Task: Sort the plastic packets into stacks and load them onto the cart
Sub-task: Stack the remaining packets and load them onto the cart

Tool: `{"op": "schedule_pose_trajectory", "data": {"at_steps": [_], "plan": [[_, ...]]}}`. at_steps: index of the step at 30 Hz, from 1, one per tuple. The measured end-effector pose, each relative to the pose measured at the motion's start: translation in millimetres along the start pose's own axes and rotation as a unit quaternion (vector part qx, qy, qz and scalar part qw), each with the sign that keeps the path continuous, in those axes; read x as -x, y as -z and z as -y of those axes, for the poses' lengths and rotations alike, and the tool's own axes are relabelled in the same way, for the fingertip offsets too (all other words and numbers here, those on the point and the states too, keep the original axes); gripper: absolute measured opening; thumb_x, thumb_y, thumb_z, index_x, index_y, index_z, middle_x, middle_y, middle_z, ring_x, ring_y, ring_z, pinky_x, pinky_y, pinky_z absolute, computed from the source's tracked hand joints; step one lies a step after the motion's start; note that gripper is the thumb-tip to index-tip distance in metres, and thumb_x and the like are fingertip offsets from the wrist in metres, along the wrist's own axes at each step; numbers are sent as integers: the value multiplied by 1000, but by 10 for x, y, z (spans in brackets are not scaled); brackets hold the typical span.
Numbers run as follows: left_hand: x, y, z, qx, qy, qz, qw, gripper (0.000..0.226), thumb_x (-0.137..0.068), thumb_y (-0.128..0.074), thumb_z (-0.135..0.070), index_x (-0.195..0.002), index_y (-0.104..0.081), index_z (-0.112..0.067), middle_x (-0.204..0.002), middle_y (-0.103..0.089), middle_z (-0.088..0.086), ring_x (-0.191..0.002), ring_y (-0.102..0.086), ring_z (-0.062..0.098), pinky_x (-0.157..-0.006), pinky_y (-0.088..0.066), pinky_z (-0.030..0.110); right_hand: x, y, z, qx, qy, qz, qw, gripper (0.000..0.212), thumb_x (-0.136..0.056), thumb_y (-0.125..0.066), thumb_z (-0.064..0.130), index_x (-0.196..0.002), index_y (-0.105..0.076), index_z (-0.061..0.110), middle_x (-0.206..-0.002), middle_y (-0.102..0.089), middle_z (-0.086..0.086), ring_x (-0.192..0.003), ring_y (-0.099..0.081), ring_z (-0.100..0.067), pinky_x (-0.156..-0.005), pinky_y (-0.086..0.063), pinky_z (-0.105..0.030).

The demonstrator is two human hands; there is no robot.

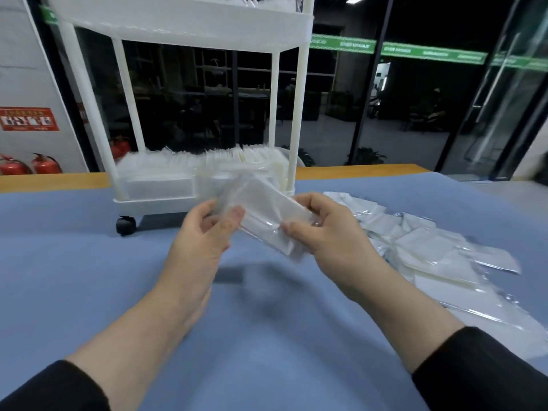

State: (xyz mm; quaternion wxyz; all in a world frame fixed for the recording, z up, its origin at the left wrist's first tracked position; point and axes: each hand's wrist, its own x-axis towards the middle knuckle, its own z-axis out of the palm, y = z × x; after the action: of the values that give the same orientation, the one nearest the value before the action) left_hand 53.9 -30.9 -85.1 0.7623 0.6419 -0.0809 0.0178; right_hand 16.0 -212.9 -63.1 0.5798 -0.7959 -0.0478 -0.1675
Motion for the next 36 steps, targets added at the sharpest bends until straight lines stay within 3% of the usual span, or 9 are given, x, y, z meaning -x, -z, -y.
{"op": "schedule_pose_trajectory", "data": {"at_steps": [3,7,10,16,19,22,28,32,36], "plan": [[47,-89,48,108,55,61,991,42,-83,-81,-34,-114,-69,-9,-116,-75,4,-113,-69,22,-112,-45,48,33,-32,32,-15,-21,41,999,19,-89,-71,8,-105,-70,20,-95,-73,-3,-80,-66,-10,-77,-57,-35],[99,-111,-22,144,6,22,989,26,-94,-64,-10,-120,-66,-10,-116,-75,8,-112,-70,22,-97,-52,38,3,41,58,42,-13,61,997,22,-90,-73,33,-110,-69,26,-101,-71,-1,-87,-68,-12,-87,-55,-33],[86,-49,-59,14,-72,-42,996,17,-92,-70,-13,-104,-70,-25,-100,-78,-5,-97,-73,16,-85,-54,35,-39,355,194,144,10,-12,989,25,-92,-68,41,-115,-65,30,-98,-68,12,-86,-61,2,-72,-48,-10],[148,-168,95,-167,-30,104,980,25,-90,-74,-13,-103,-66,-33,-88,-75,-24,-77,-71,-3,-61,-49,11,181,1387,43,420,-112,26,900,60,-81,-74,56,-134,-51,41,-138,-50,17,-124,-51,-8,-96,-40,-30],[120,-180,158,-204,-22,133,970,27,-90,-74,-14,-105,-66,-35,-90,-74,-28,-83,-70,-4,-69,-48,16,411,1733,-119,499,-197,73,841,87,-77,-77,58,-150,-33,41,-156,-29,15,-140,-37,-17,-107,-33,-35],[118,-147,150,-207,0,131,969,27,-88,-78,-21,-109,-66,-34,-95,-76,-22,-96,-71,7,-81,-51,26,517,1817,-296,499,-235,76,830,91,-78,-71,65,-154,-25,42,-159,-29,17,-143,-36,-15,-110,-31,-33],[179,-107,121,-181,5,119,976,29,-91,-75,-16,-114,-66,-32,-102,-77,-13,-98,-72,9,-82,-51,25,429,1824,-422,538,-181,29,823,33,-100,-50,32,-132,-56,31,-132,-59,4,-120,-54,-27,-84,-39,-31],[171,-120,97,-131,16,110,985,39,-85,-79,-15,-117,-65,-31,-109,-77,-9,-105,-72,17,-96,-54,41,376,1903,-382,524,-107,-75,842,27,-101,-47,21,-73,-46,21,-71,-53,-2,-72,-49,-32,-61,-37,-36],[176,-152,74,-88,26,103,990,34,-88,-76,-11,-112,-66,-33,-105,-77,-10,-105,-72,19,-100,-53,46,325,1767,63,321,-38,-216,921,18,-97,-56,24,-85,-59,11,-67,-53,-2,-60,-41,-19,-57,-35,-34]]}}
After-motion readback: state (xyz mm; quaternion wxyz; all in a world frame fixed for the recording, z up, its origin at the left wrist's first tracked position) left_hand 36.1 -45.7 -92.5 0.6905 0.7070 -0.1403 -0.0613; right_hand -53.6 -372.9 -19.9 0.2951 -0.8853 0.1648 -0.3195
